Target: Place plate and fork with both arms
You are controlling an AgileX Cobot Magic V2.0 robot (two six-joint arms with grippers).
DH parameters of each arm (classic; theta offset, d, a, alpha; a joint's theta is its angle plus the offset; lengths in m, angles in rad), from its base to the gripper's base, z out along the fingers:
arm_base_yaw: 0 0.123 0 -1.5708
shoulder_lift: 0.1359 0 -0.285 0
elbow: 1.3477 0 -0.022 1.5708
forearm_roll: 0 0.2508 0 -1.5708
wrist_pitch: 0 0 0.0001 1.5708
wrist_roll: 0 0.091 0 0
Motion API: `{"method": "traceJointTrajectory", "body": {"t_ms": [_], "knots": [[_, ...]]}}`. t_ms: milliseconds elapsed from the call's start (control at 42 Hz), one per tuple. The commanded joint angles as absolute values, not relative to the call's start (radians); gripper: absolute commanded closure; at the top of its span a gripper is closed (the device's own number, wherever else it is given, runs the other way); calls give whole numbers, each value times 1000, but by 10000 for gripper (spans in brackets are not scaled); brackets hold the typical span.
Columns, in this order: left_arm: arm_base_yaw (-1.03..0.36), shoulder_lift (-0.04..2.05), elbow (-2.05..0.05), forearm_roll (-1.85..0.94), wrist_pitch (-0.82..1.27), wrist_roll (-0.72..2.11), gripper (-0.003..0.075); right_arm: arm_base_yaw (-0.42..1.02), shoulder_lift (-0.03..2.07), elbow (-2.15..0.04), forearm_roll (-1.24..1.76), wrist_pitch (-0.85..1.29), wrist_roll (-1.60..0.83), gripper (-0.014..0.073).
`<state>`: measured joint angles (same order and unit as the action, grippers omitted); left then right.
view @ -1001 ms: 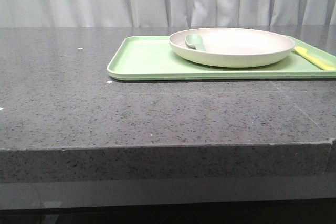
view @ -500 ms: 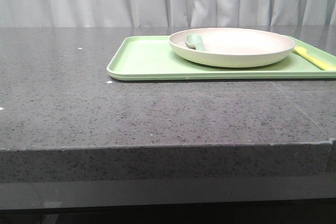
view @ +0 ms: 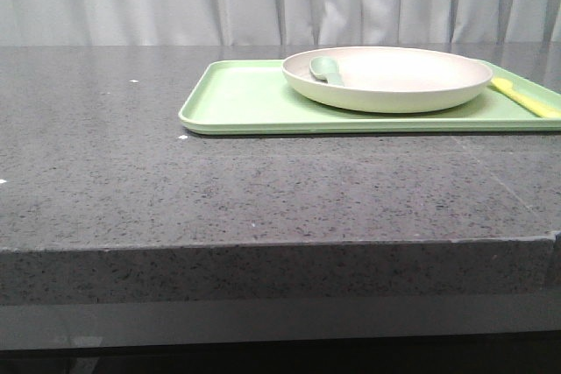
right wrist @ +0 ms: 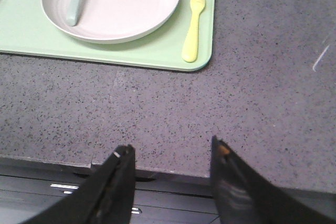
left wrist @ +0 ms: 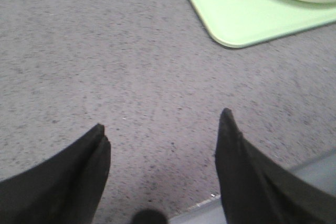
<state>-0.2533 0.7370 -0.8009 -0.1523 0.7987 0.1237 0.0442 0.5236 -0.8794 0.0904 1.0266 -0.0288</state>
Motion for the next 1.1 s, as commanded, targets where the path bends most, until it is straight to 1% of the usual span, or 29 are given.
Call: {"method": "traceJointTrajectory", "body": {"t_ms": [0,48,95,143,167,262,310,334,429,858,1001,1072], "knots": [[-252,733,-828,-126,710,75,289,44,529,-900,89,950,-23,221],[-252,733,-828,-126,703,75,290,44,529,-900,89,950,-23,225],[-252,733,-828,-126,699,75,309,44,529,-900,89,950,-23,249],[-252,733,-828,-124,699,75,367,44,529,-900,89,956,-23,314],[-252,733,-828,-124,699,75,405,44,529,-900,89,959,-23,365],[-252,733,-828,-124,697,75,643,44,529,-900,89,960,-23,555],[-252,733,-828,-124,697,75,731,44,529,-900,89,953,-23,643],[-252,733,-828,-124,697,75,735,44,529,-900,89,948,-23,666],[-252,733,-828,-124,697,75,738,44,529,-899,98,923,-23,662],[-252,733,-828,-124,697,75,738,44,529,-899,99,931,-23,662],[-257,677,-770,-128,624,75,738,44,529,-899,99,930,-23,662],[-225,629,-716,-86,550,75,738,44,529,-899,99,932,-23,662]]}}
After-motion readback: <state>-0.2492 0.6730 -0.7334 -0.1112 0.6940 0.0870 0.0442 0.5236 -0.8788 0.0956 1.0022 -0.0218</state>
